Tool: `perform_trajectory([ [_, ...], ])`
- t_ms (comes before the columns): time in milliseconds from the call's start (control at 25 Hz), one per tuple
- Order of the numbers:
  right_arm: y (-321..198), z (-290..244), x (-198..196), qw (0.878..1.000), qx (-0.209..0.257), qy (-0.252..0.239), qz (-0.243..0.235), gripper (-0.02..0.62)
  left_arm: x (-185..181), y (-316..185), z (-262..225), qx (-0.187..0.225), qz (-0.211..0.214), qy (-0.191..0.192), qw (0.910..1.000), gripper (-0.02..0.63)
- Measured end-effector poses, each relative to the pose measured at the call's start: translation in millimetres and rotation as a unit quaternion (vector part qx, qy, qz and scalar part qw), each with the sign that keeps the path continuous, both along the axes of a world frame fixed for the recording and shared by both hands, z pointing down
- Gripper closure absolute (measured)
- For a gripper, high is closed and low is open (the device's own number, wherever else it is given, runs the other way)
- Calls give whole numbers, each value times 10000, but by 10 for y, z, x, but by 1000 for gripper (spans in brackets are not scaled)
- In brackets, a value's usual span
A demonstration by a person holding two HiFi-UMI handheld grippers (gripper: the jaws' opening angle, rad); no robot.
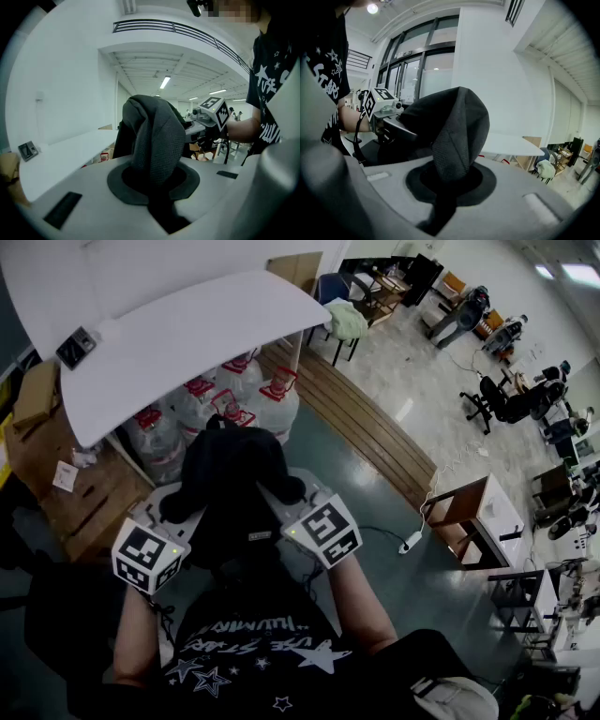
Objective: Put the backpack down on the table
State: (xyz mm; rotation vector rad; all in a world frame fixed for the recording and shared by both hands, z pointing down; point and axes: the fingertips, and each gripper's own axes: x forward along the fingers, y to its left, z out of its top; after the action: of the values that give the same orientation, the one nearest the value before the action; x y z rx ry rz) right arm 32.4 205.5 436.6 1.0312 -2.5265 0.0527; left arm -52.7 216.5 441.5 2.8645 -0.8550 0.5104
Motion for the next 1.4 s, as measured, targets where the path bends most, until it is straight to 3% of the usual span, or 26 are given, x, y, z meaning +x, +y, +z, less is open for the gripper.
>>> perform_trajectory([
  [600,-129,71,-68,9998,-79,27,-160,565,-67,-99,80,-34,-175,-1,9998,553],
  [960,-89,57,-307,9995,-52,112,-298,565,-314,-27,92,-240,-470,301,9982,554],
  [1400,-345,250,-381,9991,-306,101,-290,565,-392,-289,266,-510,-481,330,9970,552],
])
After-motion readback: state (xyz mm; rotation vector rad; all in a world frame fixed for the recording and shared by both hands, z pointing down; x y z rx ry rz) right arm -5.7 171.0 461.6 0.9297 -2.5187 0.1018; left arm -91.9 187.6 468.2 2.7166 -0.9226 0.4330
